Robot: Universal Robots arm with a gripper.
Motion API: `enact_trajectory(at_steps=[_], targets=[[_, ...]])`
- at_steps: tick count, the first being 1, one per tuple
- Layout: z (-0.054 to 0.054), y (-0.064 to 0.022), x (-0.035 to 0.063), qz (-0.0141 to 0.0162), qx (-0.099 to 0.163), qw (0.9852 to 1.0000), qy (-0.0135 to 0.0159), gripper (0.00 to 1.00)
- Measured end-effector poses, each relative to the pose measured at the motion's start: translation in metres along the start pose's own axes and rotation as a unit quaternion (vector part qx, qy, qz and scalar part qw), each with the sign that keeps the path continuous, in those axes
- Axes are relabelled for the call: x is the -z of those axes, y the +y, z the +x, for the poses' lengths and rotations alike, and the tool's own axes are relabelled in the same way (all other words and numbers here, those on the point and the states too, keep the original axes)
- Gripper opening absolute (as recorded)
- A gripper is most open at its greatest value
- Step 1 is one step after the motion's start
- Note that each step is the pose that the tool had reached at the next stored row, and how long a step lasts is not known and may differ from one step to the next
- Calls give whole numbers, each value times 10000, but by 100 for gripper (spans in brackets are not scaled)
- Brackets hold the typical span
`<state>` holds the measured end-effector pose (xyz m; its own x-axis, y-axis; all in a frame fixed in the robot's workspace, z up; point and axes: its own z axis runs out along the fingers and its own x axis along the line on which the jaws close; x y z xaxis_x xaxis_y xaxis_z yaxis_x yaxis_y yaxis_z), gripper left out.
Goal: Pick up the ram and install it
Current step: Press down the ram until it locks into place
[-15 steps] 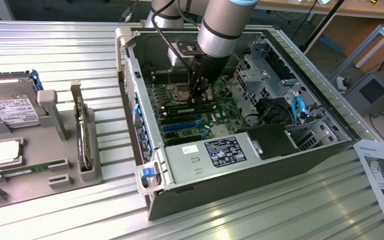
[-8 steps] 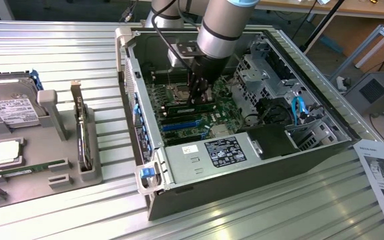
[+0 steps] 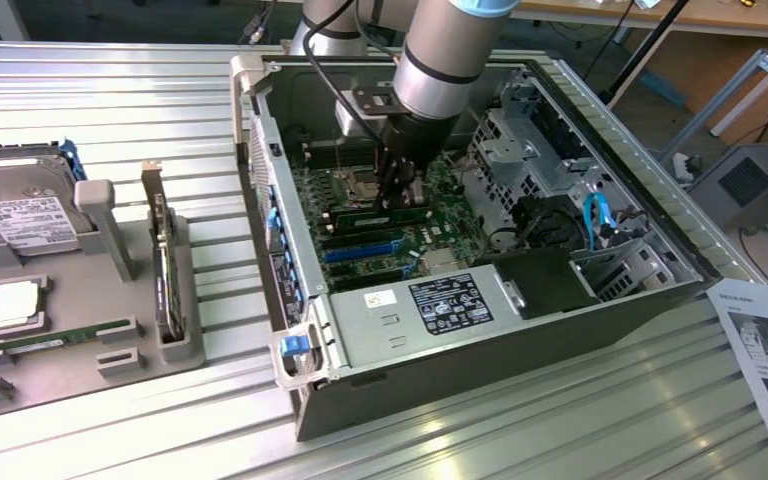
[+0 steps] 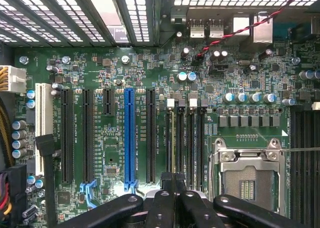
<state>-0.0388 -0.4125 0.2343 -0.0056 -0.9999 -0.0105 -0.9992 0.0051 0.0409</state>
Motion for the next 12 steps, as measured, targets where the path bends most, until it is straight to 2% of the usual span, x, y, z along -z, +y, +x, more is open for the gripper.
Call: enact_trajectory(at_steps=[12], targets=[[0,-1,-21,0,0,10000,-1,11]])
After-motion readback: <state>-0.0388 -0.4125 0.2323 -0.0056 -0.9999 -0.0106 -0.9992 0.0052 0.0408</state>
